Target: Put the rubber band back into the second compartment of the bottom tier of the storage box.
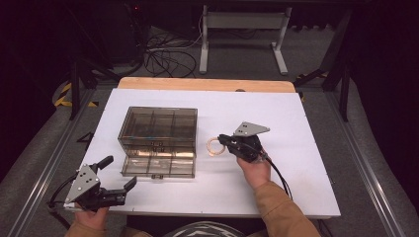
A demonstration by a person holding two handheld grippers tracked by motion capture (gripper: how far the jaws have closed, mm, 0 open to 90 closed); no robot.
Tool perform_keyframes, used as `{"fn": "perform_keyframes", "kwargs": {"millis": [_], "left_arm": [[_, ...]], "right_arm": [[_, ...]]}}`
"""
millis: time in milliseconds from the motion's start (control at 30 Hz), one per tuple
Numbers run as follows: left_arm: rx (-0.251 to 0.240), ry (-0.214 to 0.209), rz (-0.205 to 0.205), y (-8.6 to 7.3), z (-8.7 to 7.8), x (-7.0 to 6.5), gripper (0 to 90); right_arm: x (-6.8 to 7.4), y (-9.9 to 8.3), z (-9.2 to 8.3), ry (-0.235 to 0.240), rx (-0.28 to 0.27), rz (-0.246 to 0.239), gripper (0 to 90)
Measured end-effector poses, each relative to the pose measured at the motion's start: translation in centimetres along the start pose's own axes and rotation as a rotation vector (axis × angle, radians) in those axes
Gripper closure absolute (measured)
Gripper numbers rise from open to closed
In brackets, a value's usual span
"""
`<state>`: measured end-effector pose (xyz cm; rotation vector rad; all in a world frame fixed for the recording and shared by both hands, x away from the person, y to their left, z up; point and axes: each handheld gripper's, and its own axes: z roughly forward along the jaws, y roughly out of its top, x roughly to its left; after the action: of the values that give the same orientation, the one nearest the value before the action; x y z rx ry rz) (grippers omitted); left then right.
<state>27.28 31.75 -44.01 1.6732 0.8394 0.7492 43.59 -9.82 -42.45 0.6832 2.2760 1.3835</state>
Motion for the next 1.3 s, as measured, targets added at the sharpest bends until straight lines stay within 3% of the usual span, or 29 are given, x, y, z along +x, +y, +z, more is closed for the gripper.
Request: {"fn": "perform_keyframes", "kwargs": {"millis": [833, 1033, 1300], "left_arm": [[0.001, 0.003, 0.003, 0.0, 0.0, 0.0, 1.8], [0.002, 0.005, 0.001, 0.0, 0.0, 0.0, 1.8], [0.000, 0.006, 0.001, 0.0, -0.1, 0.0, 1.8]], "right_arm": [[1.3, 1.3, -1.3, 0.007, -0.092, -0.042, 84.8], [3.6, 3.0, -1.2, 0.031, -0.096, -0.078, 84.7], [6.1, 4.3, 0.7, 0.062, -0.086, -0.125, 84.6]]}}
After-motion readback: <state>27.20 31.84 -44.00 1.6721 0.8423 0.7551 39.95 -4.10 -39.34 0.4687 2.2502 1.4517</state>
